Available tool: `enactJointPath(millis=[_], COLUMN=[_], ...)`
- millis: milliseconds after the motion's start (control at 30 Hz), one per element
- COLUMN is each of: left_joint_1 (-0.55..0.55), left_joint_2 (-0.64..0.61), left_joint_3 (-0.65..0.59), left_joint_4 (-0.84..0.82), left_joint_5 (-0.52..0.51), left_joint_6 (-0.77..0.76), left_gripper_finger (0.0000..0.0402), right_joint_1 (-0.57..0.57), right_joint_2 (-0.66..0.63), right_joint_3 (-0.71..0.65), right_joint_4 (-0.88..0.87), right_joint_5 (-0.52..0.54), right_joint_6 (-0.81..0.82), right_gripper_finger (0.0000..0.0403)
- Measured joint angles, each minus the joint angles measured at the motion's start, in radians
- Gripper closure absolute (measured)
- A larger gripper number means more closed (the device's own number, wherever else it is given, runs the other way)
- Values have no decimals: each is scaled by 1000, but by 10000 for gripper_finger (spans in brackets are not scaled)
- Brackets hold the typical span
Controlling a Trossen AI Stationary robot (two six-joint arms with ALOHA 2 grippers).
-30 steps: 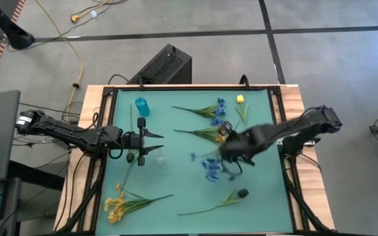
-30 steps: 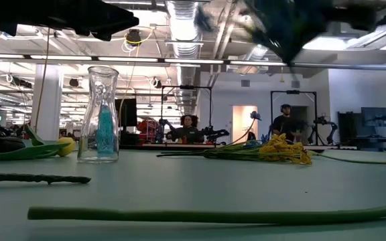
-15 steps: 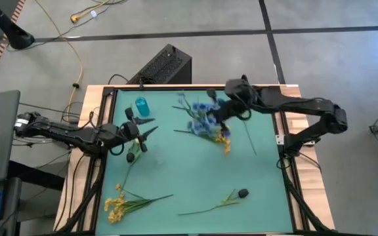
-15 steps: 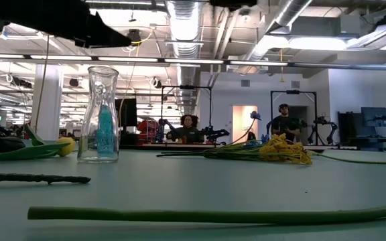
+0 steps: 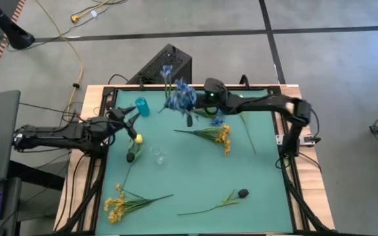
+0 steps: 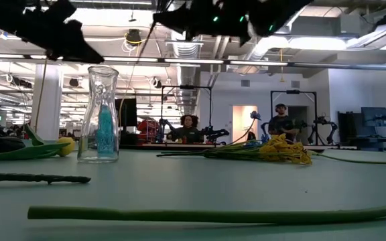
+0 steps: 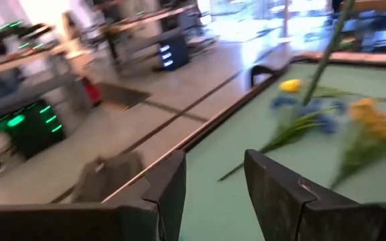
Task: Sort flowers into vase by color
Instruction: Put the bottom blue flowers into the blue vase
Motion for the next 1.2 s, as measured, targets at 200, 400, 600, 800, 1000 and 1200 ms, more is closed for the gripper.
enactJointPath(millis=[200,400,600,800,1000,1200], left_joint_1=[16,16,17,17,17,17], left_joint_2=[-56,-50,-53,-53,-53,-53], left_joint_3=[0,-6,-46,-47,-47,-47], left_joint_4=[-120,-92,53,58,58,58], left_joint_5=[1,319,251,92,39,33], left_joint_6=[-41,63,101,84,81,102], left_gripper_finger=[260,260,260,260,260,260], right_joint_1=[-52,-45,-16,-42,-61,-87], right_joint_2=[107,58,59,193,375,496], right_joint_3=[26,31,47,171,412,606], right_joint_4=[179,69,42,36,24,-114], right_joint_5=[-46,-94,99,107,106,111], right_joint_6=[268,270,169,211,299,332], right_gripper_finger=[376,376,377,377,377,377])
